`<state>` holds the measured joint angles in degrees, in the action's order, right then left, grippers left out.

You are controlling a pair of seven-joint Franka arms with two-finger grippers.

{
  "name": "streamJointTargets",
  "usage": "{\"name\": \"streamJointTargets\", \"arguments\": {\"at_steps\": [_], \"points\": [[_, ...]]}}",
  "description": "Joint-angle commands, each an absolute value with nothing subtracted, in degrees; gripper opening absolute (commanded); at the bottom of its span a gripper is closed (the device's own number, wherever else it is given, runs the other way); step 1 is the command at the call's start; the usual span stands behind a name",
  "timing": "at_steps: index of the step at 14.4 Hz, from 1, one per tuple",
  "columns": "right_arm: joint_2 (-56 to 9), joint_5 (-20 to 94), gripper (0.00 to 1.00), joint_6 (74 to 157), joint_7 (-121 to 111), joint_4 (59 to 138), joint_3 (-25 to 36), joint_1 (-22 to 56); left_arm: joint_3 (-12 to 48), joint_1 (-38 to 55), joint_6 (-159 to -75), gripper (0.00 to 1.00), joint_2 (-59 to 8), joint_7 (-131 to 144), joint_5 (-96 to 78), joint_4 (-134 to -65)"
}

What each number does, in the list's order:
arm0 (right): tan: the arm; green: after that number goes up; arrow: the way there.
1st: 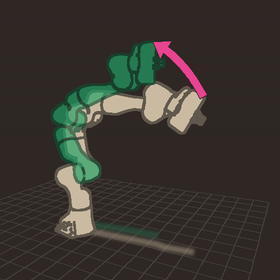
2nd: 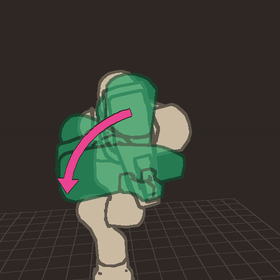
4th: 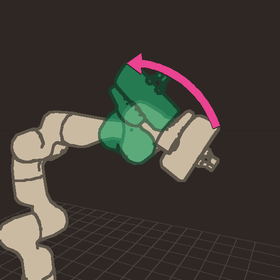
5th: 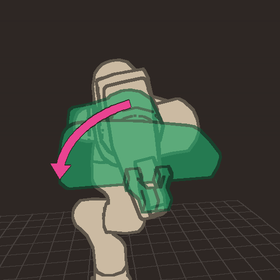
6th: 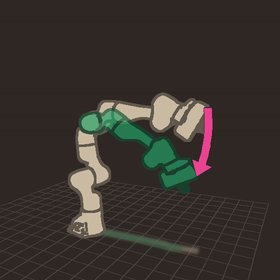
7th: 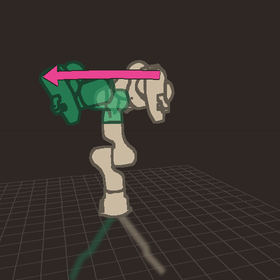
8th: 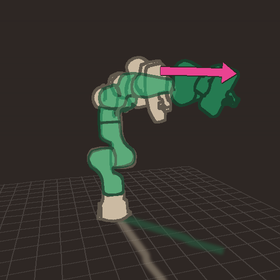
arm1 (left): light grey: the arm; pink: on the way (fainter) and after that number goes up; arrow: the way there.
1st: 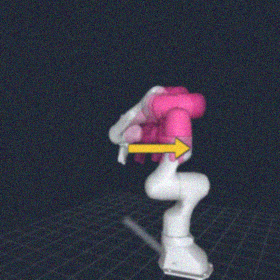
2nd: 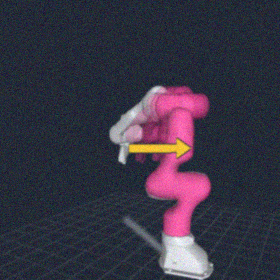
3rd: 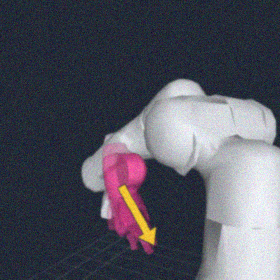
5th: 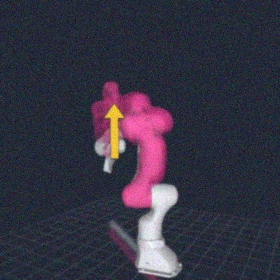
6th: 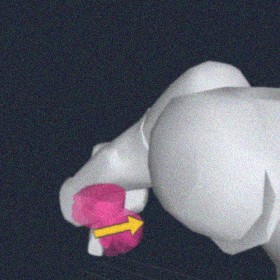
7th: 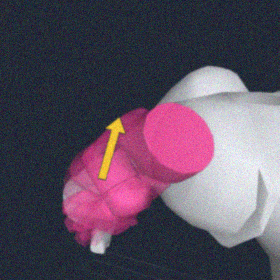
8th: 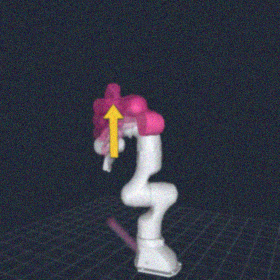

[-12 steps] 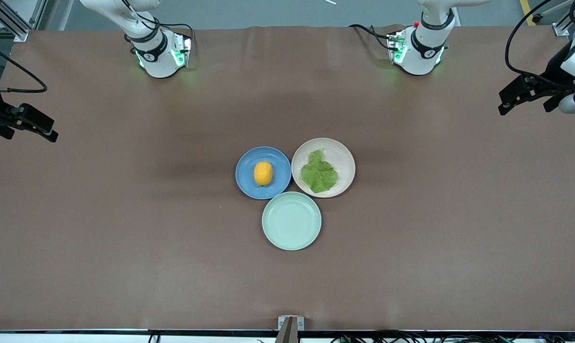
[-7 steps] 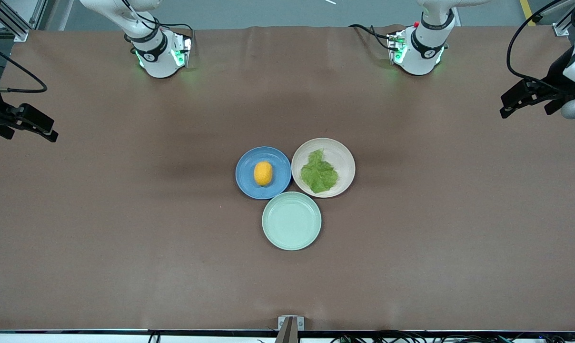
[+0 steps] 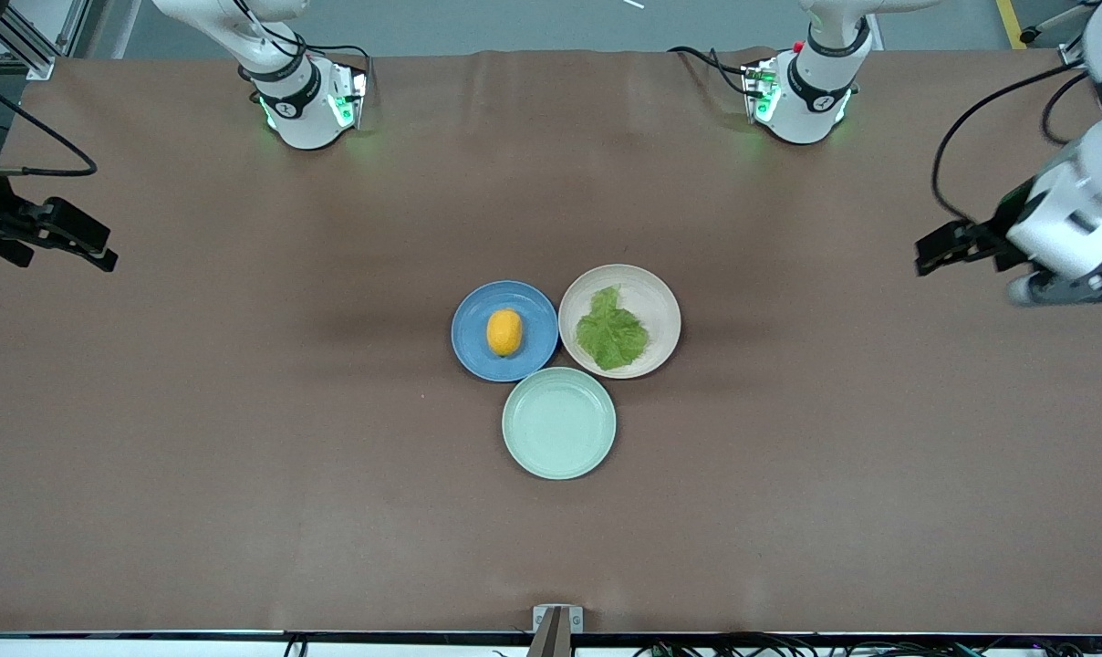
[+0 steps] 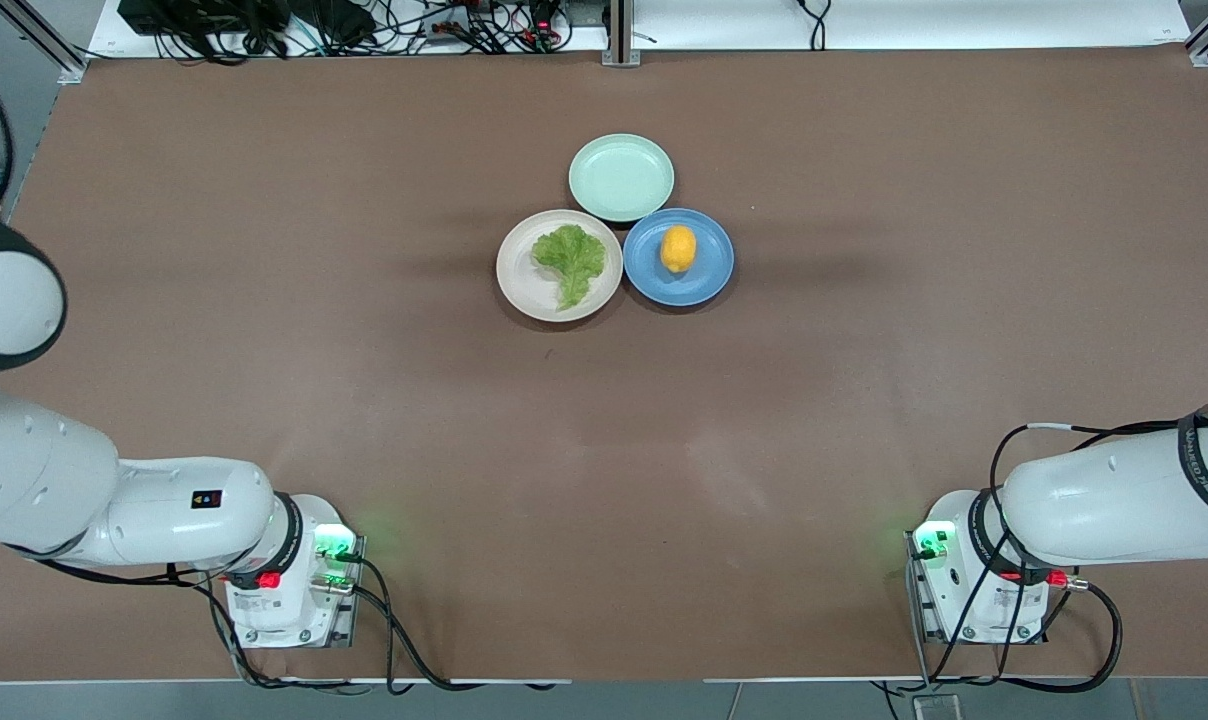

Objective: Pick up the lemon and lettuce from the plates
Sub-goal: 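Move the right gripper toward the lemon while the left gripper reaches the lettuce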

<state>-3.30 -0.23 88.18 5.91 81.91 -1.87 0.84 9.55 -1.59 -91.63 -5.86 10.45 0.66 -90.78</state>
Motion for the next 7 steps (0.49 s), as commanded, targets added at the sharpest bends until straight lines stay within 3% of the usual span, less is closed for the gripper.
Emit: {"name": "streamJointTargets", "arguments": {"at_steps": [1, 7], "points": [[-3.3, -0.9, 1.0, 87.7, 6.2, 81.5, -2.3, 4.5, 11.9, 1.2, -96.0, 1.0, -10.2, 18.2, 0.3, -91.0], [-4.6, -0.5, 1.0, 85.7, 6.7, 82.2, -2.4, 12.2, 12.0, 12.5, -107.0, 1.0, -17.2, 44.6, 1.0, -95.4]]}}
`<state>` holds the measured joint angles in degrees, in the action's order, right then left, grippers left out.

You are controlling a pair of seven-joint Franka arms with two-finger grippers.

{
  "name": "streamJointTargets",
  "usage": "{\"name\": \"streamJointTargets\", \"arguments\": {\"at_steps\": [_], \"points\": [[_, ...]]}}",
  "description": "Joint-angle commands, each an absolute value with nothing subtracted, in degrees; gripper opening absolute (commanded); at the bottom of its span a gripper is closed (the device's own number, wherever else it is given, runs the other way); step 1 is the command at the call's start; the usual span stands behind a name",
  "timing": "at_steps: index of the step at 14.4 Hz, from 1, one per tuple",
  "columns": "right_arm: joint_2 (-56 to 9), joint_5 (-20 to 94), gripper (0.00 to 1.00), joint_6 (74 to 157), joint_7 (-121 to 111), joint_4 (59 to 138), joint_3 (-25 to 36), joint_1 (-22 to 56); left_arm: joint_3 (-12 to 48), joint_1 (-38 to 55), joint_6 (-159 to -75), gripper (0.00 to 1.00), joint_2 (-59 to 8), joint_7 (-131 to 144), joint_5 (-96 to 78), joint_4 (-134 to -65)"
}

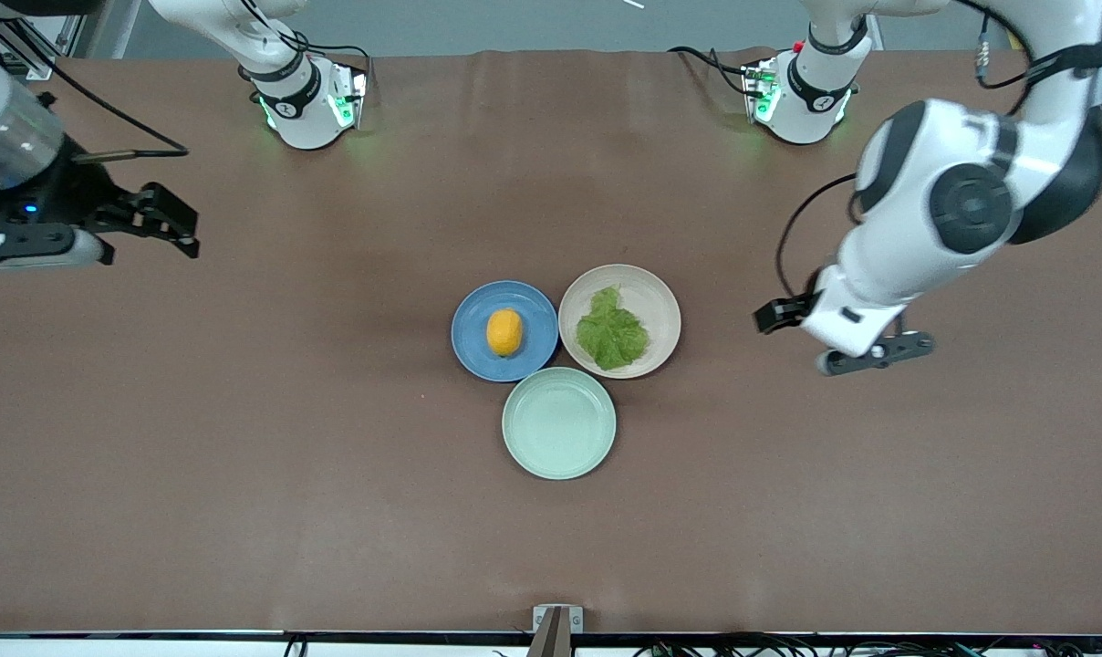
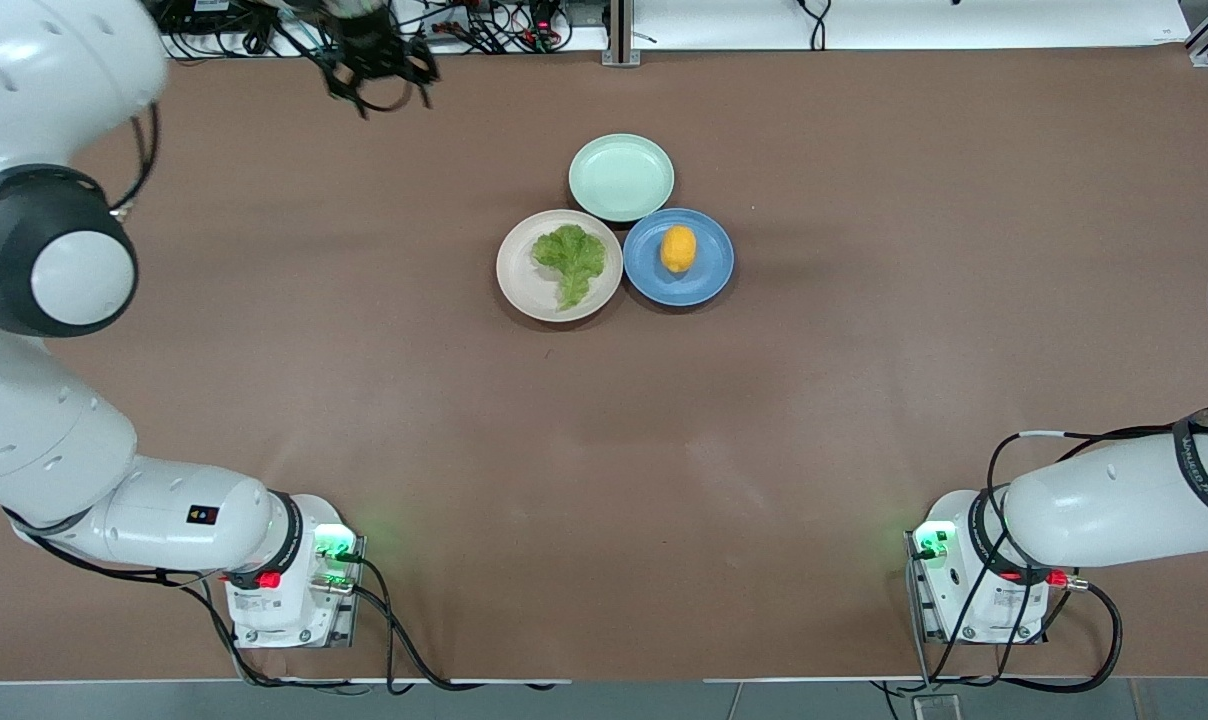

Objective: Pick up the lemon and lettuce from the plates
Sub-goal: 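Move the right gripper toward the lemon while the left gripper reaches the lettuce, then lower the right gripper onto the lemon while the left gripper lowers onto lettuce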

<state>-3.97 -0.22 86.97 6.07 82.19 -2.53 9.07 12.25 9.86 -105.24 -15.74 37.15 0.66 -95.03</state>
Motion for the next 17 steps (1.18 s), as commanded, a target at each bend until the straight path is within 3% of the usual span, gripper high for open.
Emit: {"name": "streamJointTargets", "arguments": {"at_steps": [1, 7, 11, 17], "points": [[-4.7, -0.7, 1.0, 85.0, 8.2, 82.2, -2.4, 15.1, 12.0, 14.6, -108.0, 1.0, -18.7, 48.6, 1.5, -95.4], [-13.3, 3.3, 1.0, 88.9, 25.5, 83.0, -2.4, 29.5, 12.0, 23.8, -118.5, 0.99, -30.4, 71.4, 1.7, -95.7], [-16.5, 6.4, 1.0, 104.4, 27.9, 91.5, -2.4, 32.8, 12.0, 26.8, -126.1, 0.92, -35.7, 82.0, 1.7, -95.7], [-27.5, 6.3, 1.0, 116.3, 33.3, 92.5, -2.3, 36.8, 11.9, 28.8, -128.3, 0.86, -38.2, 85.3, 1.8, -97.9]]}}
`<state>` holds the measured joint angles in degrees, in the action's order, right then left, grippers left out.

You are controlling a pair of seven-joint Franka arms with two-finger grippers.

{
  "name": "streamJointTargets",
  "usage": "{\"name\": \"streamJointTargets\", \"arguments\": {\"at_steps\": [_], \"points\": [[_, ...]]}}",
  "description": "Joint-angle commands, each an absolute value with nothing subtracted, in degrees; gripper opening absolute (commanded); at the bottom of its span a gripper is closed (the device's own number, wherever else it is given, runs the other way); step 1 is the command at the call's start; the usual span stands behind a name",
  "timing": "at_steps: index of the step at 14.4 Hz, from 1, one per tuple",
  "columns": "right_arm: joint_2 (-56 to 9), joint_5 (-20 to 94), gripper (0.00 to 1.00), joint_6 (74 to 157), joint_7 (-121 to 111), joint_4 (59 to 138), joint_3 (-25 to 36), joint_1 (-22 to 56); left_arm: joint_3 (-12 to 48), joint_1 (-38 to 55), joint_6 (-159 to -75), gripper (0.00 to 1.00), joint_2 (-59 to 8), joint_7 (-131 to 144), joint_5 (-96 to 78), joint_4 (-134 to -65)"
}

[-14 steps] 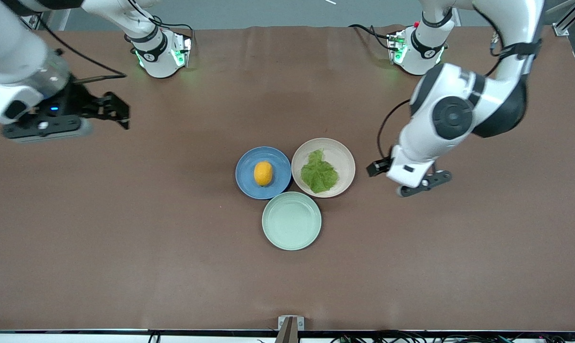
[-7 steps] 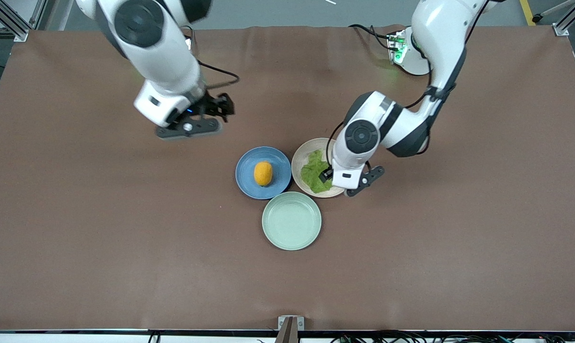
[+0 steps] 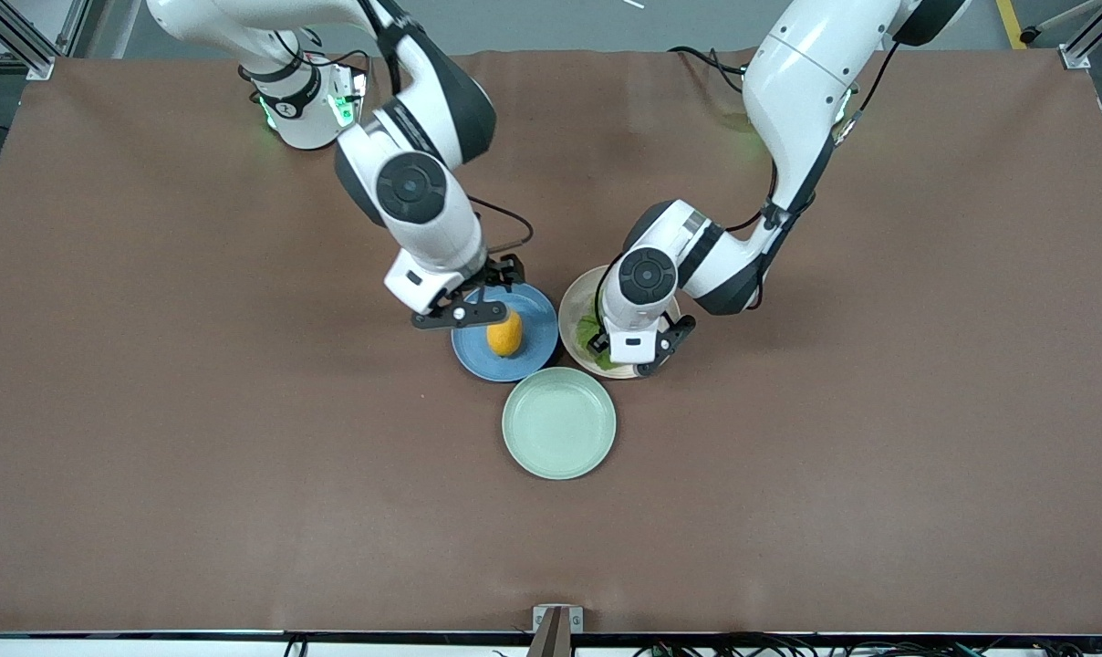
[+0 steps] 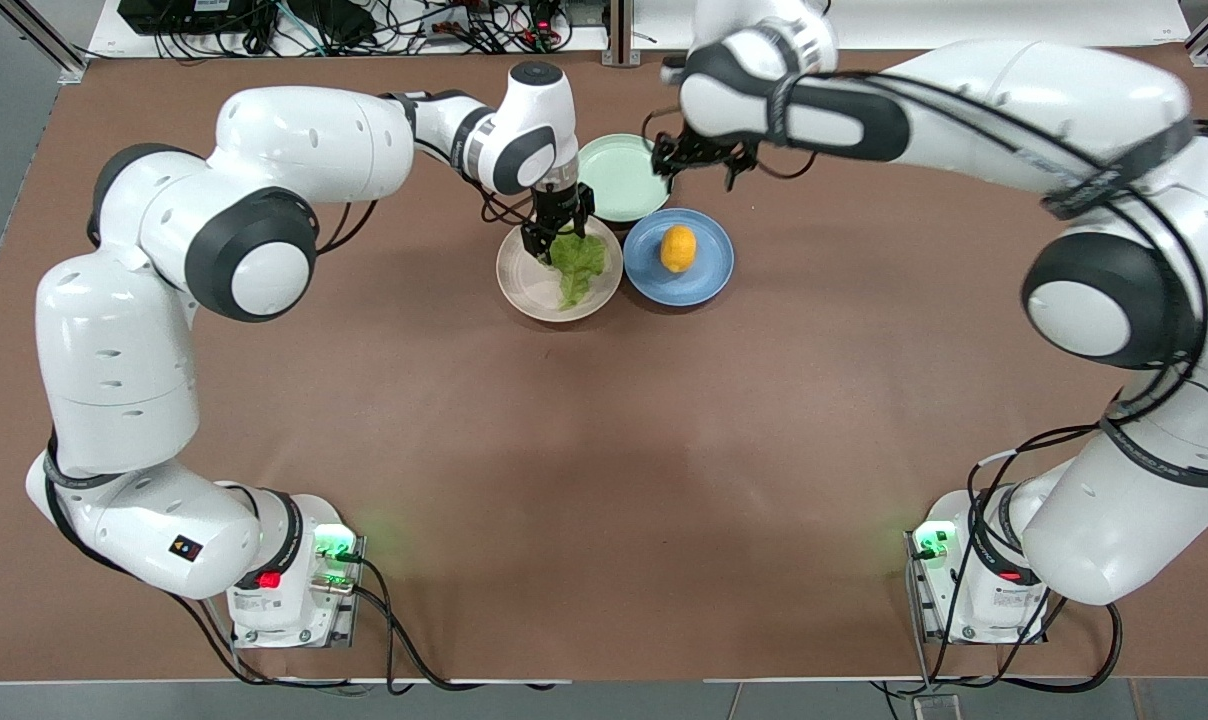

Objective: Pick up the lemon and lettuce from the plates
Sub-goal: 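Lower the right gripper onto the lemon while the left gripper lowers onto lettuce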

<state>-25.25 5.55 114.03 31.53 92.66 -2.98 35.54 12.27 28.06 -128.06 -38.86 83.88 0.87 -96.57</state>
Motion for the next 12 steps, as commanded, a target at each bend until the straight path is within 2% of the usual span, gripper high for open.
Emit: {"name": "streamJointTargets", "arguments": {"at_steps": [1, 3, 4, 9, 11, 12], "points": [[-28.9, 6.2, 1.0, 117.6, 33.5, 92.5, -2.3, 37.0, 11.9, 28.8, -128.2, 0.84, -37.9, 85.3, 1.8, -99.0], [-31.5, 6.3, 1.0, 119.3, 33.9, 92.5, -2.3, 37.4, 11.9, 28.8, -128.0, 0.79, -37.8, 85.3, 1.8, -99.8], [-32.4, 6.2, 1.0, 120.3, 34.9, 92.5, -2.3, 38.1, 12.0, 28.8, -128.0, 0.72, -38.0, 85.3, 1.8, -99.8], [-36.3, 5.5, 1.0, 123.7, 37.0, 92.5, -1.8, 37.4, 11.9, 28.9, -127.3, 0.16, -37.4, 85.3, 1.8, -99.7], [-37.5, 5.4, 1.0, 125.1, 37.0, 92.5, -1.8, 36.7, 11.9, 28.4, -126.0, 0.03, -36.1, 85.2, 1.8, -99.4], [-38.2, 5.4, 1.0, 126.0, 37.0, 92.5, -1.8, 36.7, 11.9, 28.0, -125.7, 0.01, -35.3, 85.2, 1.8, -99.4]]}}
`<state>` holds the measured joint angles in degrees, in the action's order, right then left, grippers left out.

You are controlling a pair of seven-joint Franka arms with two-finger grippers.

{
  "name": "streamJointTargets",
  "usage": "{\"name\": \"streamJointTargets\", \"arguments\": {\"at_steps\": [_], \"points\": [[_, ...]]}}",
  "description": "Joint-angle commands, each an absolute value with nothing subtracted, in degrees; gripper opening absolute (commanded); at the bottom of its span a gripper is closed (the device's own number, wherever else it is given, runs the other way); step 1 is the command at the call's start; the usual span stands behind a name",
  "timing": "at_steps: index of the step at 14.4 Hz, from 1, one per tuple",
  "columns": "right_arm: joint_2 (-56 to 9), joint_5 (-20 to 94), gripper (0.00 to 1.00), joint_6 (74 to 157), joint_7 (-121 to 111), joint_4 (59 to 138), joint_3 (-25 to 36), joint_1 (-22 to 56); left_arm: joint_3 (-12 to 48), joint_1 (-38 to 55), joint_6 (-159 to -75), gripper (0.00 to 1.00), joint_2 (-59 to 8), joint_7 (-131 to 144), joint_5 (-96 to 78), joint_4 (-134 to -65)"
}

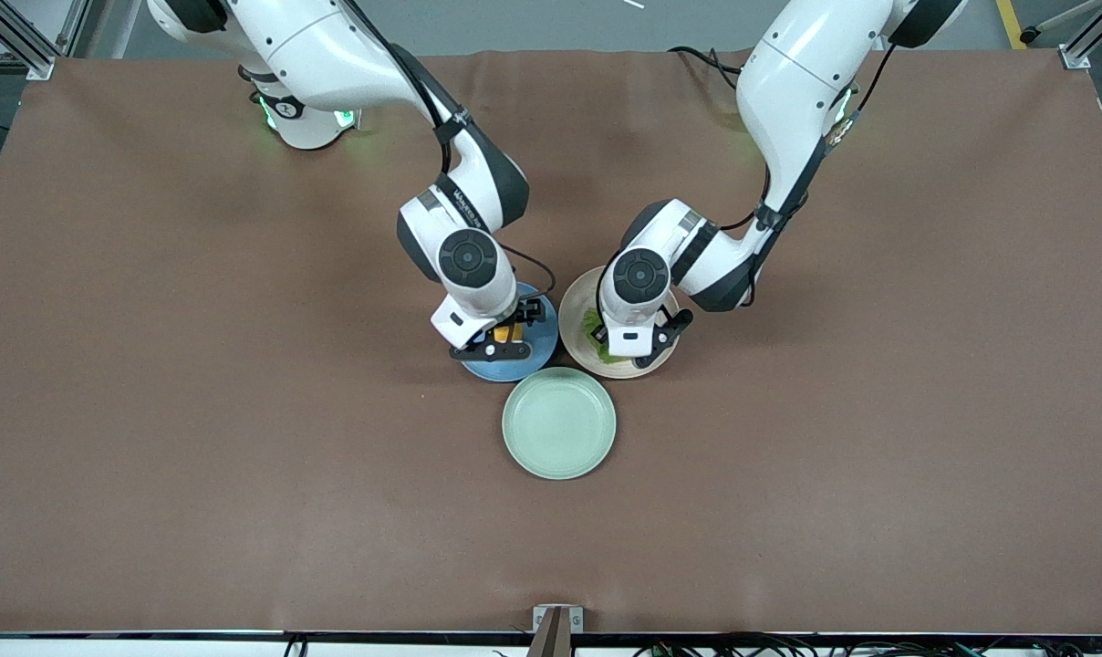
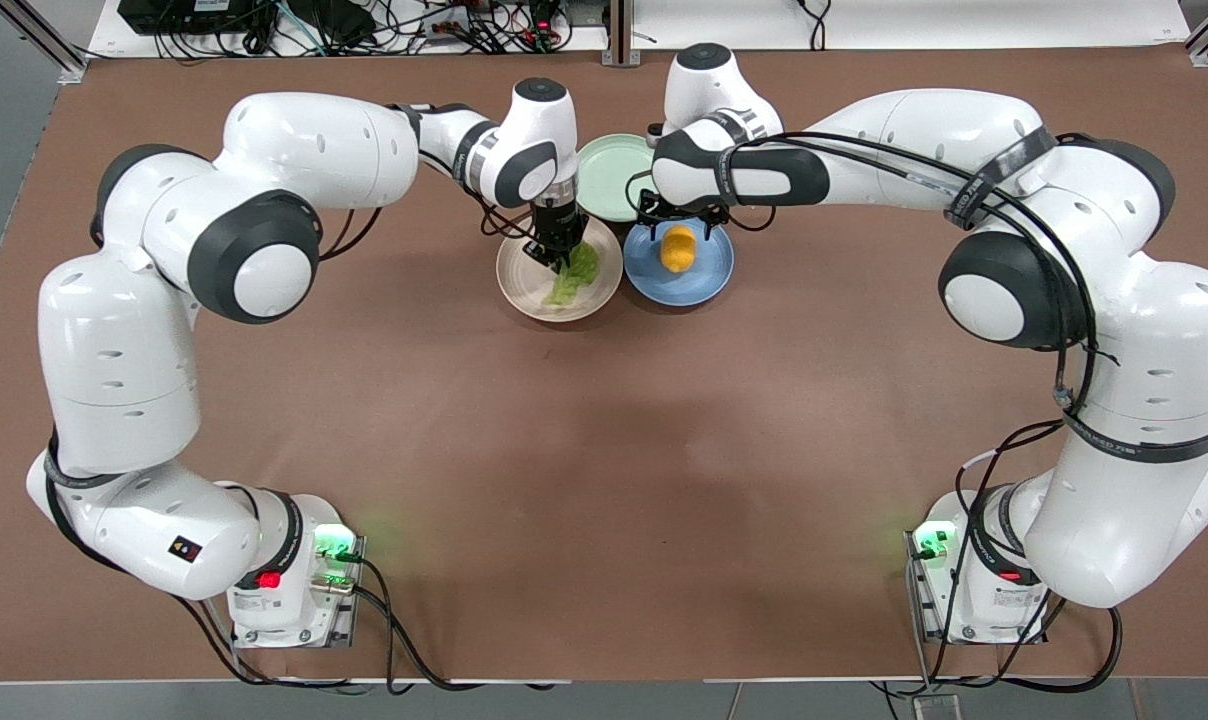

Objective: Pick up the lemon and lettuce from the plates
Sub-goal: 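Lower the right gripper onto the lemon while the left gripper lowers onto lettuce, then close the right gripper on the lemon while the left gripper lifts the lettuce, then carry the lemon off the plate while the left gripper carries the lettuce away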

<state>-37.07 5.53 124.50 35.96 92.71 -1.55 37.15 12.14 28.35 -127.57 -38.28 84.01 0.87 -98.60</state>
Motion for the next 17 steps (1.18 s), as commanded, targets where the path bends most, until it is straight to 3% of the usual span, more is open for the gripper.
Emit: {"name": "streamJointTargets", "arguments": {"at_steps": [1, 5, 8, 13, 15, 17], "points": [[-38.8, 5.4, 1.0, 126.7, 37.0, 92.5, -1.8, 36.7, 11.8, 27.9, -124.6, 0.0, -34.0, 85.1, 1.8, -99.3], [-40.1, 5.4, 0.96, 128.5, 37.1, 92.5, -1.8, 37.2, 11.3, 24.8, -117.9, 0.0, -26.6, 84.2, 1.9, -99.1], [-40.1, 5.5, 0.72, 128.3, 37.1, 92.5, -1.8, 37.6, 11.4, 18.8, -112.0, 0.0, -24.2, 80.7, 6.7, -99.2], [-39.9, 5.5, 0.26, 128.1, 36.9, 92.5, -1.8, 38.0, 11.7, 4.6, -113.0, 0.01, -27.8, 67.8, 7.7, -99.3], [-39.2, 5.5, 0.2, 127.5, 36.5, 92.1, -1.8, 37.7, 11.5, 2.9, -115.3, 0.01, -30.1, 66.7, 8.0, -99.5], [-34.0, 5.4, 0.2, 121.8, 35.9, 92.0, -1.7, 36.3, 11.5, 1.7, -116.7, 0.01, -31.5, 66.7, 10.5, -99.5]]}}
